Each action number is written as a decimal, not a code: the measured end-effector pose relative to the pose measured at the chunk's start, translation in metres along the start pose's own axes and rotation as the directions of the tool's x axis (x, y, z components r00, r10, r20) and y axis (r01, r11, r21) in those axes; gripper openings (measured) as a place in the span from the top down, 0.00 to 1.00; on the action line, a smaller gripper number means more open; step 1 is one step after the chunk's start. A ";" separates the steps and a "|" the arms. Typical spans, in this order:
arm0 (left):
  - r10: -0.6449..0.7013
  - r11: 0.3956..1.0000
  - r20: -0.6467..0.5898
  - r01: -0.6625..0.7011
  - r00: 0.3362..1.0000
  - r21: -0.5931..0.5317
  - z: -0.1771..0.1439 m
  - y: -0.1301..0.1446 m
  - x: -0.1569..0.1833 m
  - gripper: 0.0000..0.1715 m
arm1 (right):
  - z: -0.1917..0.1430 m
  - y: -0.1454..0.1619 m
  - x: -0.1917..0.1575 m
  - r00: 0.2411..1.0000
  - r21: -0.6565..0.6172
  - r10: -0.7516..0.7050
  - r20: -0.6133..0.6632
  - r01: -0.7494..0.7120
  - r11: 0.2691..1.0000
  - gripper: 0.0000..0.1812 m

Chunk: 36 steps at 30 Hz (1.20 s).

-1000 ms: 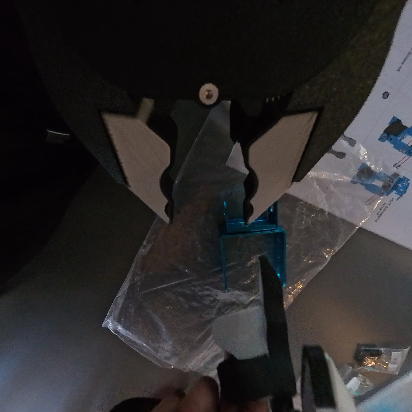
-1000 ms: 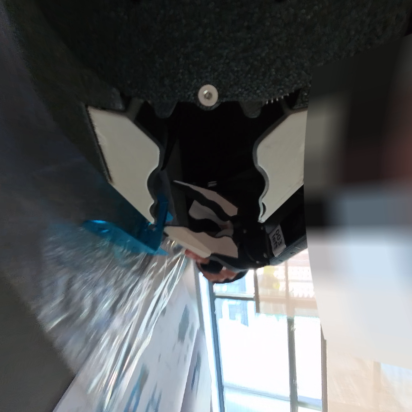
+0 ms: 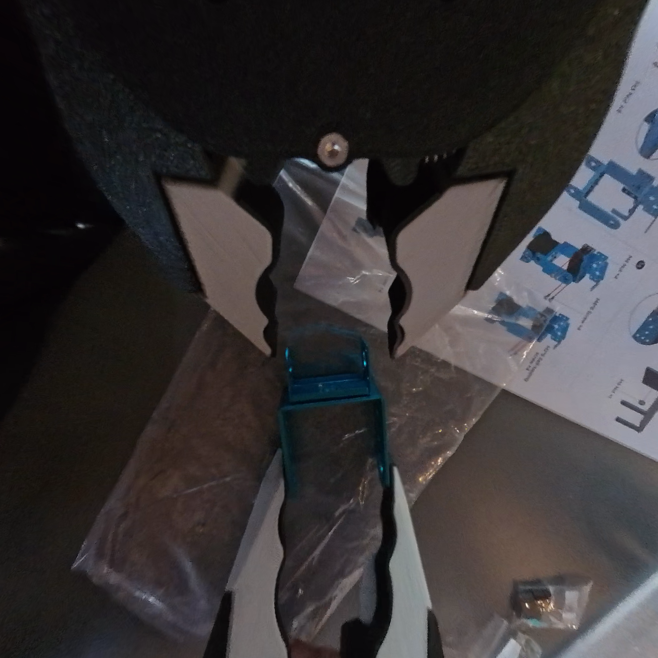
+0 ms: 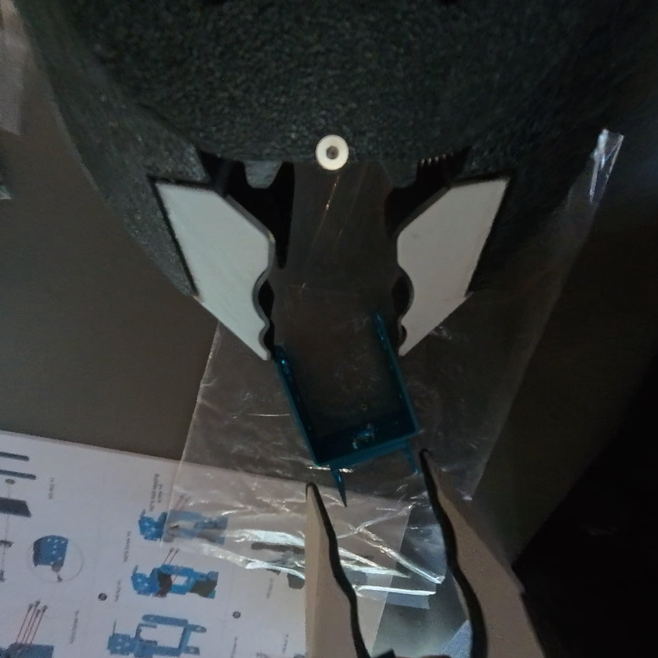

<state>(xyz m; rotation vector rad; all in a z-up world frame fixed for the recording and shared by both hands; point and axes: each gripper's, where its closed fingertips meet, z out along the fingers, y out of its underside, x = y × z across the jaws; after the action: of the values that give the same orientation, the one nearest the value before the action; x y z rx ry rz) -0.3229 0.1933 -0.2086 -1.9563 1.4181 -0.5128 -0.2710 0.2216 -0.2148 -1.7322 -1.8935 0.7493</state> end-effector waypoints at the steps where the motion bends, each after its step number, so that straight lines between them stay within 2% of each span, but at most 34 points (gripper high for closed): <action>1: 0.006 1.000 0.003 -0.006 1.000 -0.014 0.002 0.002 -0.001 0.66 | 0.000 0.000 0.000 1.000 -0.002 -0.004 0.001 0.004 1.000 0.63; 3: 0.014 1.000 -0.005 -0.015 1.000 -0.016 0.005 0.001 0.001 0.73 | 0.000 0.000 -0.001 1.000 -0.007 -0.018 -0.007 0.018 1.000 0.64; 9: 0.067 0.998 0.027 -0.066 0.997 -0.022 0.000 -0.001 -0.008 0.73 | -0.004 -0.011 0.009 0.991 -0.004 -0.086 -0.098 0.086 0.996 0.64; 13: 0.128 0.991 0.085 -0.125 0.988 -0.038 -0.001 0.002 -0.026 0.74 | 0.002 -0.013 0.028 0.970 -0.058 -0.183 -0.157 0.176 0.983 0.64; 17: 0.122 0.992 0.152 -0.121 0.981 -0.014 -0.002 -0.001 -0.044 0.73 | -0.006 -0.026 0.045 0.954 -0.017 -0.231 -0.191 0.232 0.972 0.64; 21: 0.131 0.991 0.164 -0.130 0.978 -0.013 0.003 0.000 -0.044 0.74 | 0.002 -0.015 0.045 0.972 -0.050 -0.193 -0.136 0.188 0.981 0.65; 28: 0.008 1.000 0.102 -0.008 0.995 0.001 0.005 0.003 -0.042 0.73 | 0.010 -0.015 0.046 0.993 0.028 -0.092 -0.070 0.094 0.995 0.63; 36: -0.084 0.996 0.102 0.081 0.991 0.029 0.007 0.002 -0.043 0.73 | 0.008 -0.016 0.047 0.994 0.049 -0.071 -0.082 0.075 0.996 0.61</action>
<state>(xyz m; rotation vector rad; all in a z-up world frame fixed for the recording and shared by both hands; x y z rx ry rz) -0.3347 0.2350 -0.2122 -1.9991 1.2660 -0.4576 -0.2930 0.2669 -0.2112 -1.6280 -1.8569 0.6850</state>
